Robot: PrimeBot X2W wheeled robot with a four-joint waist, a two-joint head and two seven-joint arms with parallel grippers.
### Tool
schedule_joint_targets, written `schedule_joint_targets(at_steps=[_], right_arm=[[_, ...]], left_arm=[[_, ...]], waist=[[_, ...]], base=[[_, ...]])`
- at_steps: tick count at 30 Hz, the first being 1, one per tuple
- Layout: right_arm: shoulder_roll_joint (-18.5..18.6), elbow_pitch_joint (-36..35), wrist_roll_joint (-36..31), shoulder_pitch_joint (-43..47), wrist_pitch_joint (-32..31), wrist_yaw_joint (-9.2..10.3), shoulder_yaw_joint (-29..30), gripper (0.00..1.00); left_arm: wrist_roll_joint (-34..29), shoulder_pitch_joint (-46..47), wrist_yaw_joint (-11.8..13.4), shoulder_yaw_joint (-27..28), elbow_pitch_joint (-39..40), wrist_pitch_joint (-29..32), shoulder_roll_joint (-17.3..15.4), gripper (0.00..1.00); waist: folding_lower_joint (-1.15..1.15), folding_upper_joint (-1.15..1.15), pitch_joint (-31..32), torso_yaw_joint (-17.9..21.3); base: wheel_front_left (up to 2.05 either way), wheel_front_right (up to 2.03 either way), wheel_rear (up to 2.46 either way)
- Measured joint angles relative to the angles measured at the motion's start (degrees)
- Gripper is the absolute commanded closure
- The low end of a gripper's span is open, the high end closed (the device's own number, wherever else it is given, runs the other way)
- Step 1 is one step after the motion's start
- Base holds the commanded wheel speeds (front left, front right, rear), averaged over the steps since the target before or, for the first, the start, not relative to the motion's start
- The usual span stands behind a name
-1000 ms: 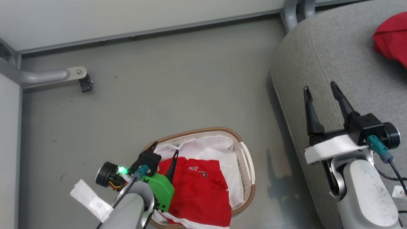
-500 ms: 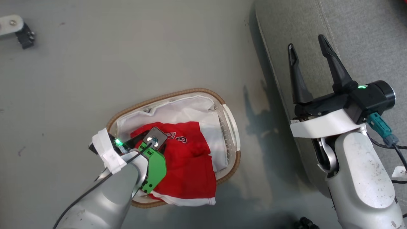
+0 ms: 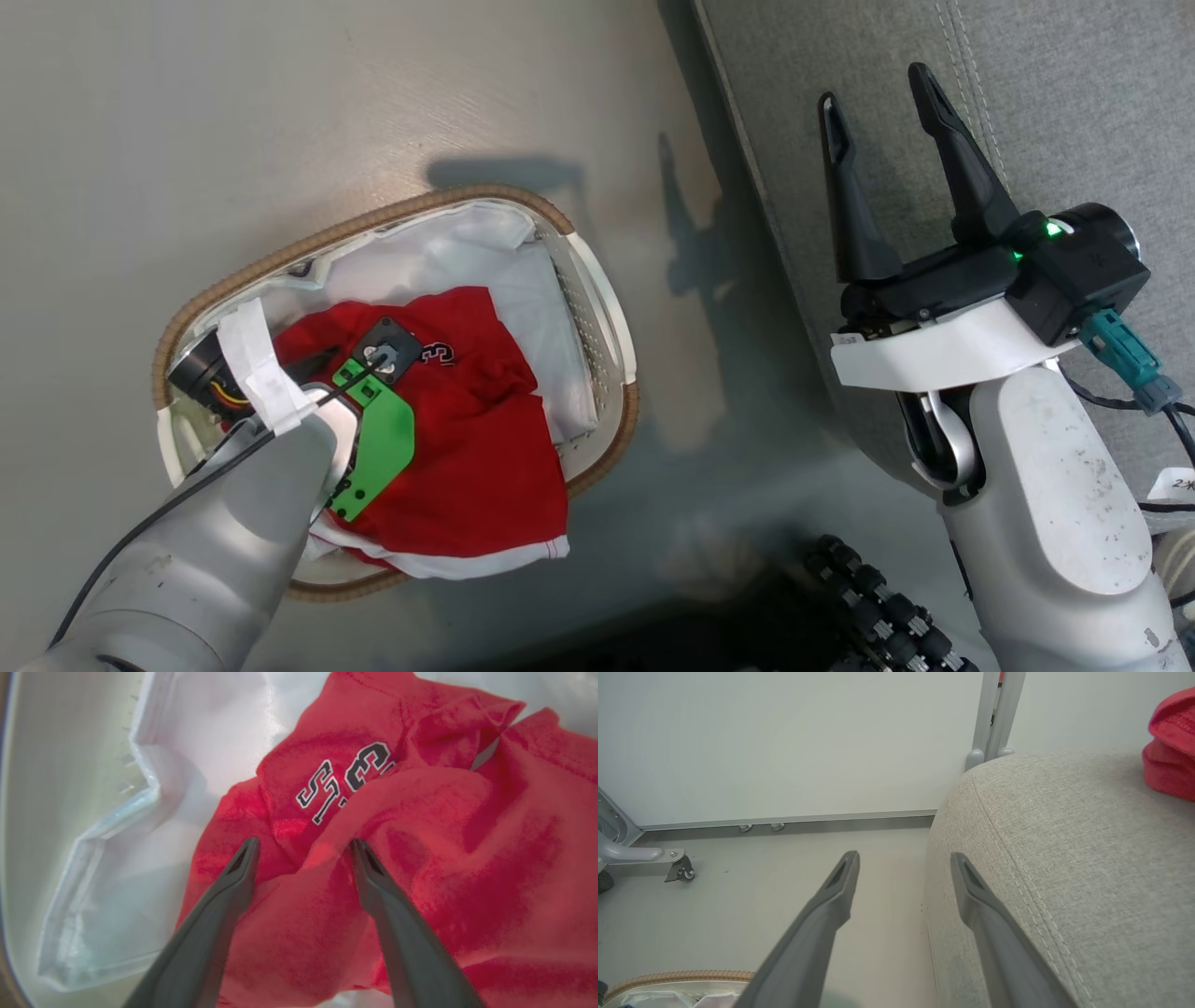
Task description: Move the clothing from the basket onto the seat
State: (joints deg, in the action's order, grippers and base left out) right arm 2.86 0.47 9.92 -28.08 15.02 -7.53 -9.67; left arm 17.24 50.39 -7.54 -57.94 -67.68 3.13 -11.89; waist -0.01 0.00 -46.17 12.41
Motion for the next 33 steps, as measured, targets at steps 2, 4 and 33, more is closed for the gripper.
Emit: schedule_joint_targets(at_steps=[2, 4, 33], right_arm=[[-0.01, -0.07, 0.76, -0.46, -0.01, 0.0, -0.38, 0.0], [-0.02, -0.12, 1.24, -0.81, 0.0, 0.0, -0.74, 0.0], [-0.1, 8.09, -5.14, 6.39, -0.01, 0.0, 1.42, 0.0]], left_arm=[[0.9, 0.29, 0.0, -1.22, -0.31, 1.11, -0.67, 0.0], [2.2, 0.29, 0.0, -2.4, -0.52, 2.47, -1.26, 0.0], [15.68, -4.6, 0.0, -11.77, 10.0, -16.22, 0.46, 1.0]], waist=[[0.0, 0.0, -1.14, 0.86], [0.0, 0.0, -2.13, 1.76], [0.01, 0.0, 12.83, -2.42]], base=[[0.0, 0.0, 0.0], [0.0, 0.0, 0.0], [0.0, 0.0, 0.0]])
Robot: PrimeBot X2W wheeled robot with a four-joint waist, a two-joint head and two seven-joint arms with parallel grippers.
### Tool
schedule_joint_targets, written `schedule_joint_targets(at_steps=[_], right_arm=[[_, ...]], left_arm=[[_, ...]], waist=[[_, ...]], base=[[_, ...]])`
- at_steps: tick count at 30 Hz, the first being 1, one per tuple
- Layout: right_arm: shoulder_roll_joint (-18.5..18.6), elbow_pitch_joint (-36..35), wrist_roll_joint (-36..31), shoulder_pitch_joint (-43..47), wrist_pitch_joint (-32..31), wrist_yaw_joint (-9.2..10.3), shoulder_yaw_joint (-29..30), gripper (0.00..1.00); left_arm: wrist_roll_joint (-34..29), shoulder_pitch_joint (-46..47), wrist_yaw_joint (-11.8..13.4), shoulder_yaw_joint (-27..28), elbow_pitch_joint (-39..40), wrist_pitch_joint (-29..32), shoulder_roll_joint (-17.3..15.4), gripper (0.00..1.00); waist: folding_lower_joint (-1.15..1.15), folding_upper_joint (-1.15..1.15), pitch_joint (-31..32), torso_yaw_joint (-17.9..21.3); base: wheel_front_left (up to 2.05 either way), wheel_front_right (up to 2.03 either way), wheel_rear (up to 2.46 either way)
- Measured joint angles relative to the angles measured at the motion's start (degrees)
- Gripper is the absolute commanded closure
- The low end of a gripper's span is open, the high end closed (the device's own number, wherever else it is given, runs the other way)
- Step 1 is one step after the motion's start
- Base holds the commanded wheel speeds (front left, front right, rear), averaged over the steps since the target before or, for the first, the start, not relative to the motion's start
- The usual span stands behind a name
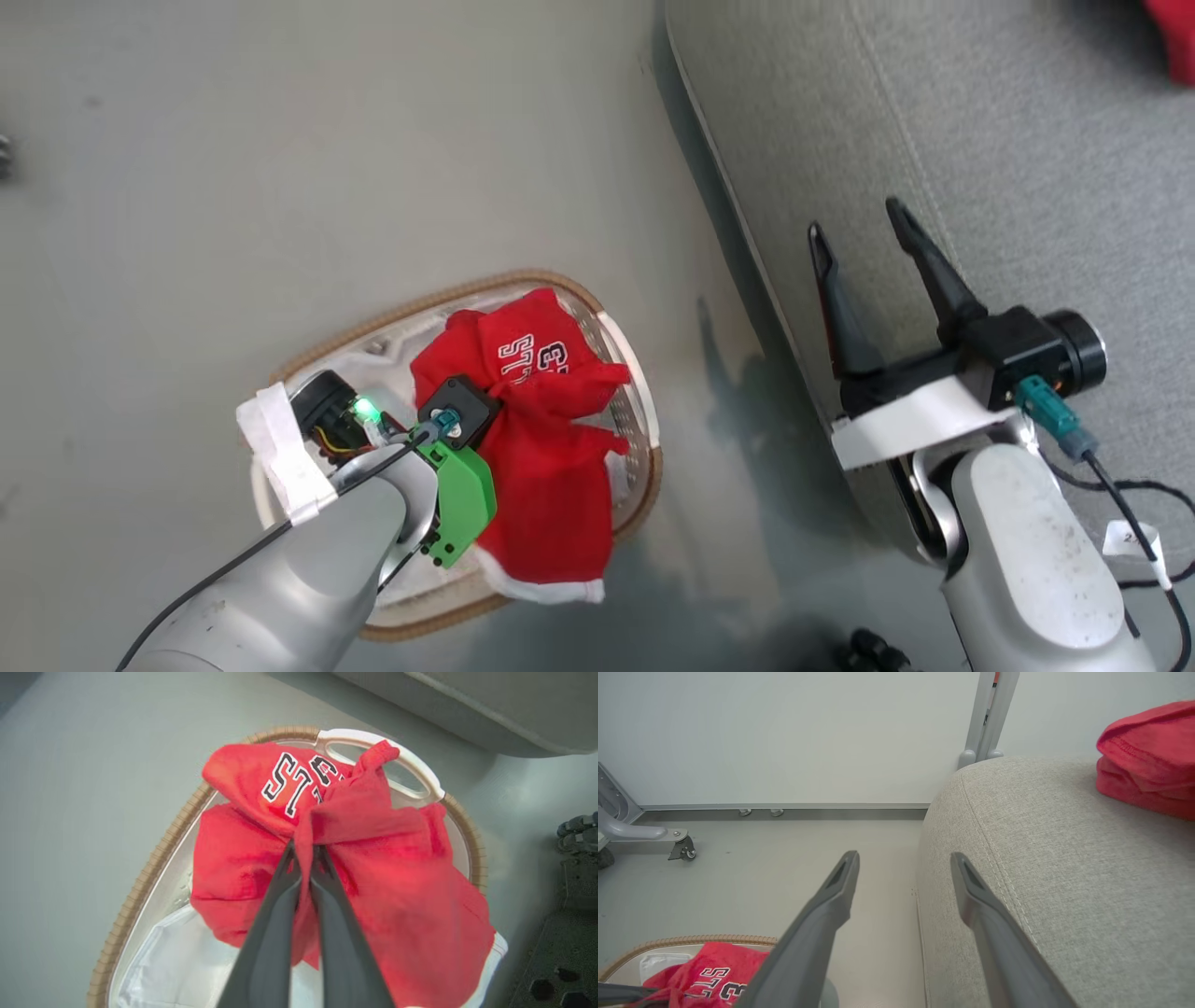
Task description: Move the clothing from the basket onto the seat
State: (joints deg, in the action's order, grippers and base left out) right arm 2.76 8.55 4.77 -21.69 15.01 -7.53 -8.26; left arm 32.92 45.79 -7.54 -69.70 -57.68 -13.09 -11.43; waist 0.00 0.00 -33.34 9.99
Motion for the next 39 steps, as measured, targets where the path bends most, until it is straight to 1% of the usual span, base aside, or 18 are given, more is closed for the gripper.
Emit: schedule_joint_targets(at_steps=[3, 6, 8, 11, 18, 22, 28, 33, 36, 39], right_arm=[[-0.01, 1.09, -0.54, 1.96, 0.0, 0.0, 0.29, 0.0], [0.0, 1.96, -0.68, 4.14, 0.0, 0.0, 0.43, 0.0], [0.0, 2.57, -0.8, 5.71, 0.01, 0.0, 0.55, 0.0], [0.02, 3.41, -0.86, 7.7, 0.01, 0.0, 0.16, 0.0], [0.01, 4.44, -0.59, 9.55, 0.01, 0.0, -3.42, 0.0], [0.02, 4.57, 0.07, 9.97, 0.0, 0.0, -6.01, 0.0], [0.02, 5.09, 0.77, 10.17, 0.01, 0.0, -10.18, 0.0], [0.01, 6.93, 0.71, 10.14, 0.01, 0.0, -13.93, 0.0], [0.04, 9.71, -1.7, 8.31, 0.07, 0.0, -16.89, 0.0], [0.0, 10.48, -2.53, 5.32, 0.07, 0.0, -18.18, 0.0]], left_arm=[[0.86, -0.05, 0.0, 1.31, 2.64, -1.41, -0.35, 1.0], [0.77, -0.02, 0.32, 3.24, 7.03, -1.7, -1.43, 1.0], [-0.34, 0.11, 0.87, 5.06, 11.79, -1.87, -2.92, 1.0], [-1.85, 0.21, 1.4, 6.79, 16.91, -1.88, -5.05, 1.0], [-4.34, 2.35, 2.25, 9.56, 26.28, -1.94, -9.59, 1.0], [-4.28, 4.28, 2.94, 10.68, 30.16, -1.11, -11.16, 1.0], [-3.89, 6.25, 4.31, 11.82, 34.23, 0.97, -11.89, 1.0], [-3.88, 8.06, 4.93, 12.0, 35.86, 2.74, -11.82, 1.0], [-3.88, 9.54, 5.06, 12.07, 36.83, 3.66, -11.15, 1.0], [-3.88, 10.78, 5.21, 12.06, 37.35, 4.47, -10.54, 1.0]], waist=[[0.0, 0.0, 3.72, -1.07], [0.0, 0.0, 7.56, -2.06], [0.0, 0.0, 10.31, -2.75], [0.0, 0.0, 14.04, -3.69], [0.0, 0.0, 22.09, -5.39], [0.01, 0.0, 25.94, -5.96], [0.0, 0.0, 29.4, -6.54], [0.01, 0.0, 30.06, -7.24], [0.01, 0.0, 29.78, -7.49], [0.01, 0.0, 29.59, -7.75]], base=[[0.0, 0.0, 0.0], [0.0, 0.0, 0.0], [0.0, 0.0, 0.0], [0.0, 0.0, 0.0], [0.0, 0.0, 0.0], [0.0, 0.0, 0.0], [0.0, 0.0, 0.0], [0.0, 0.0, 0.0], [0.0, 0.0, 0.0], [0.0, 0.0, 0.0]])
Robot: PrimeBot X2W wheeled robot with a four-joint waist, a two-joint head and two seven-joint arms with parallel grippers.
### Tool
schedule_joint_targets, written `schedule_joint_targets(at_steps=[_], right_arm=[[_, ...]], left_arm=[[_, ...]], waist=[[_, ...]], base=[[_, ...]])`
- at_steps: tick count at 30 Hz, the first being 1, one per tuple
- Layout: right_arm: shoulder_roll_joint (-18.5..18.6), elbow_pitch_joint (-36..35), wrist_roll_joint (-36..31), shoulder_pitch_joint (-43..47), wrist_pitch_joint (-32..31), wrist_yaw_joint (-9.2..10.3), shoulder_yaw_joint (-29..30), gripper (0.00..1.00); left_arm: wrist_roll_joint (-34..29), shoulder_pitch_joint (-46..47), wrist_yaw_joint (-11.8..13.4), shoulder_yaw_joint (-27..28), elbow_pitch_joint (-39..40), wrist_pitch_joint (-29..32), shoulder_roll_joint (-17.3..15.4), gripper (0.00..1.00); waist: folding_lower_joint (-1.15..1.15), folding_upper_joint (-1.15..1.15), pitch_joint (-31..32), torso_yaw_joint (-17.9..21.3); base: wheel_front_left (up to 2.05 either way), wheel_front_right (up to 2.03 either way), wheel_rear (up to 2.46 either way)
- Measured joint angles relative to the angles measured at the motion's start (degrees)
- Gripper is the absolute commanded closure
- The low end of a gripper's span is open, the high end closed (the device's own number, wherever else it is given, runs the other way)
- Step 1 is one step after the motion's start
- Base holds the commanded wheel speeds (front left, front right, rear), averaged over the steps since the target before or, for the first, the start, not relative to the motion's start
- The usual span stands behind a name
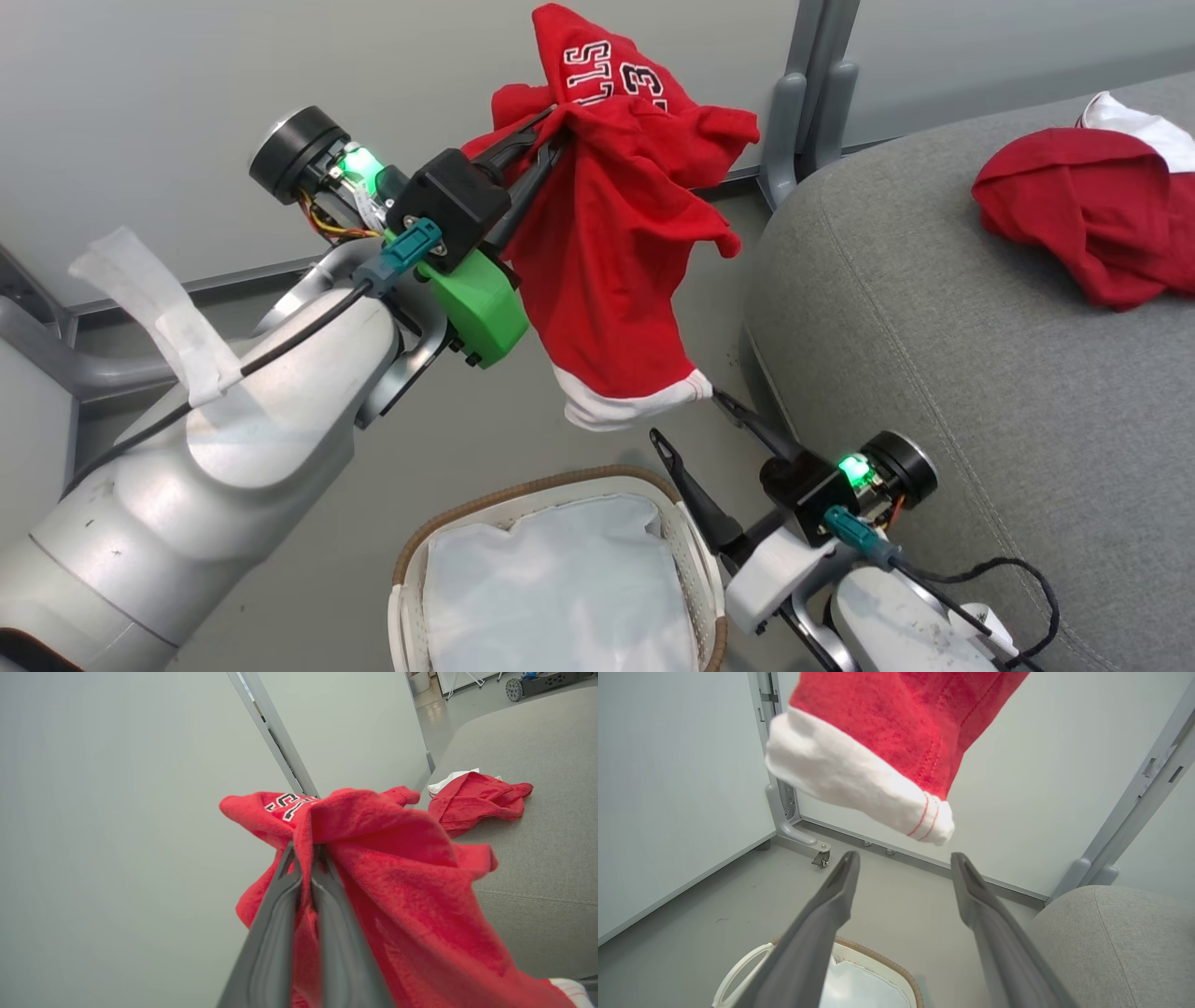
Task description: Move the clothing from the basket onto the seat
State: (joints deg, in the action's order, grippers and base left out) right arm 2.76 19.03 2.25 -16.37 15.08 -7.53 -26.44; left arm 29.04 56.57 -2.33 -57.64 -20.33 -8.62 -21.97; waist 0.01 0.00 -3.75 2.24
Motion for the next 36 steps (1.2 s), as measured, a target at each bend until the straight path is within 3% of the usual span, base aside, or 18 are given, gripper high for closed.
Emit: schedule_joint_targets(at_steps=[11, 25, 27, 29, 36], right_arm=[[0.02, -5.54, -1.69, -4.72, 0.01, 0.0, 0.96, 0.0], [0.02, 0.48, -2.07, -13.65, 0.01, 0.0, -5.82, 0.0], [0.02, 0.66, -0.97, -14.54, 0.01, 0.0, -6.13, 0.6], [0.02, 0.44, -0.02, -15.05, 0.02, 0.0, -6.21, 1.0], [0.02, -0.91, 1.29, -15.16, 0.01, 0.0, -6.3, 1.0]], left_arm=[[0.18, 1.02, 0.09, -0.54, 0.3, 0.99, 1.05, 1.0], [1.12, 2.35, 0.31, -1.15, 0.96, 1.46, 3.14, 1.0], [1.27, 2.35, 0.32, -1.22, 0.94, 1.43, 3.3, 1.0], [1.8, 2.34, 0.34, -1.25, 0.88, 1.4, 3.39, 1.0], [3.2, 0.57, 0.6, -1.07, -0.55, 0.47, 2.97, 1.0]], waist=[[0.0, 0.0, -0.18, -0.57], [0.0, 0.0, -1.27, -1.55], [0.0, 0.0, -1.37, -1.82], [0.0, 0.0, -1.46, -2.01], [0.0, 0.0, -1.77, -2.21]], base=[[0.0, 0.0, 0.0], [0.0, 0.0, 0.0], [0.0, 0.0, 0.0], [0.0, 0.0, 0.0], [0.0, 0.0, 0.0]])
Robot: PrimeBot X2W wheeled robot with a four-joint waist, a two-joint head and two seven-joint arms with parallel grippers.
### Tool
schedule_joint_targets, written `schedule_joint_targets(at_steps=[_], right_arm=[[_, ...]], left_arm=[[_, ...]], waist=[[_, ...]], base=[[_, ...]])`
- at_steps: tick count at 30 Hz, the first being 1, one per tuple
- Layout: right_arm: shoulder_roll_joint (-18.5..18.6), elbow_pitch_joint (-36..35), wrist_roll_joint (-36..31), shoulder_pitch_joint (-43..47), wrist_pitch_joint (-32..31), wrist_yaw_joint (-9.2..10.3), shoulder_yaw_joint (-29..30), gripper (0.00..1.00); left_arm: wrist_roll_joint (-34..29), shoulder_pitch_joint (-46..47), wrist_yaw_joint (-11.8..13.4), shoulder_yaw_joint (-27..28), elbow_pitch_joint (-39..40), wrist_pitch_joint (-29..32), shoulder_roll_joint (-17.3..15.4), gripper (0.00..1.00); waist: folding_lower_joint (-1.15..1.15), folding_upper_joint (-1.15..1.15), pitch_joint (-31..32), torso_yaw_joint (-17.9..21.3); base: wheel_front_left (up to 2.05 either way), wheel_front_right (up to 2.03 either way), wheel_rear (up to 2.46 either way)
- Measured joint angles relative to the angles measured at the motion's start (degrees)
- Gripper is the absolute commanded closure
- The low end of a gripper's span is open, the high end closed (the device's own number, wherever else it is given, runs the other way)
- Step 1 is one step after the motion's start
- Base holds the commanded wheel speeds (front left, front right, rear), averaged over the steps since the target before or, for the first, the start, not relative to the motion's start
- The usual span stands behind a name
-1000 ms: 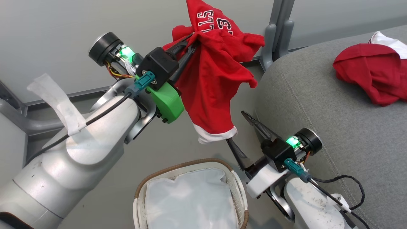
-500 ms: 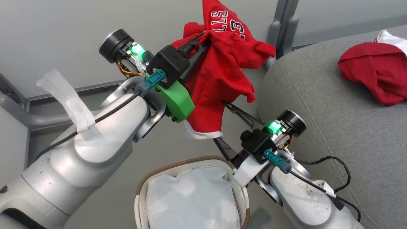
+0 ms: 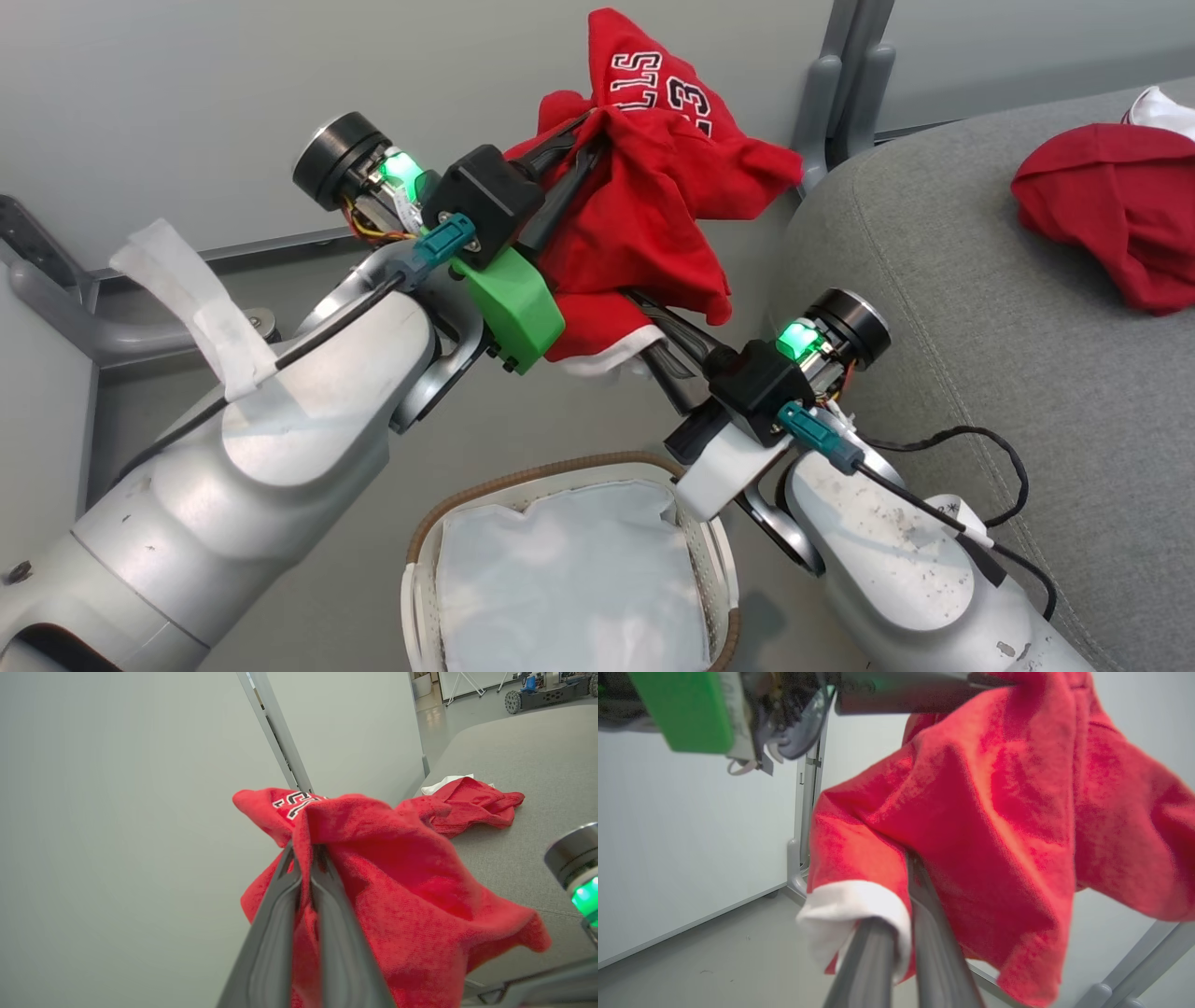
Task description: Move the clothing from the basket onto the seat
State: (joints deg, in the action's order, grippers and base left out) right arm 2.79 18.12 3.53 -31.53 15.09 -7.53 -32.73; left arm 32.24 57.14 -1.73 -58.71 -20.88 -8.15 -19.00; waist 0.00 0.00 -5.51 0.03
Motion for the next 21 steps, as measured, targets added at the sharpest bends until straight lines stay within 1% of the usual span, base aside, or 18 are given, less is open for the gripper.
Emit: schedule_joint_targets(at_steps=[7, 8, 9, 10, 11, 12, 13, 21], right_arm=[[0.01, -1.91, 0.49, 0.38, 0.01, 0.0, 2.41, 1.0], [0.0, -2.2, 0.49, 0.41, 0.0, 0.0, 2.85, 1.0], [0.01, -2.52, 0.47, 0.42, 0.01, 0.0, 3.27, 1.0], [0.0, -2.75, 0.45, 0.42, 0.0, 0.0, 3.69, 1.0], [0.0, -3.02, 0.4, 0.43, 0.0, 0.0, 4.23, 1.0], [0.01, -3.32, 0.18, 0.46, 0.0, 0.0, 4.74, 1.0], [0.01, -3.58, 0.02, 0.48, 0.01, 0.0, 5.19, 1.0], [0.01, -4.7, -1.19, 1.91, 0.0, 0.0, 9.38, 1.0]], left_arm=[[2.26, -3.7, 0.81, 0.85, -2.34, -2.12, -0.59, 1.0], [2.64, -4.43, 0.91, 0.92, -2.76, -2.6, -0.59, 0.9], [3.04, -5.27, 1.0, 1.01, -3.16, -3.1, -0.54, 0.73], [3.24, -5.99, 1.14, 1.07, -3.48, -3.42, -0.49, 0.63], [3.52, -6.95, 1.29, 1.13, -3.82, -3.85, -0.41, 0.47], [3.6, -7.88, 1.52, 1.16, -4.12, -4.3, -0.32, 0.22], [3.85, -8.64, 1.64, 1.3, -4.3, -4.7, -0.19, 0.0], [5.01, -17.52, 3.8, 3.76, -4.68, -6.64, 1.71, 0.0]], waist=[[0.0, 0.0, -0.24, 0.5], [0.0, 0.0, -0.27, 0.56], [0.0, 0.0, -0.3, 0.6], [0.0, 0.0, -0.31, 0.63], [0.0, 0.0, -0.32, 0.66], [0.0, 0.0, -0.31, 0.68], [0.0, 0.0, -0.31, 0.67], [0.0, 0.0, 0.26, 0.52]], base=[[0.0, 0.0, 0.0], [0.0, 0.0, 0.0], [0.0, 0.0, 0.0], [0.0, 0.0, 0.0], [0.0, 0.0, 0.0], [0.0, 0.0, 0.0], [0.0, 0.0, 0.0], [0.0, 0.0, 0.0]])
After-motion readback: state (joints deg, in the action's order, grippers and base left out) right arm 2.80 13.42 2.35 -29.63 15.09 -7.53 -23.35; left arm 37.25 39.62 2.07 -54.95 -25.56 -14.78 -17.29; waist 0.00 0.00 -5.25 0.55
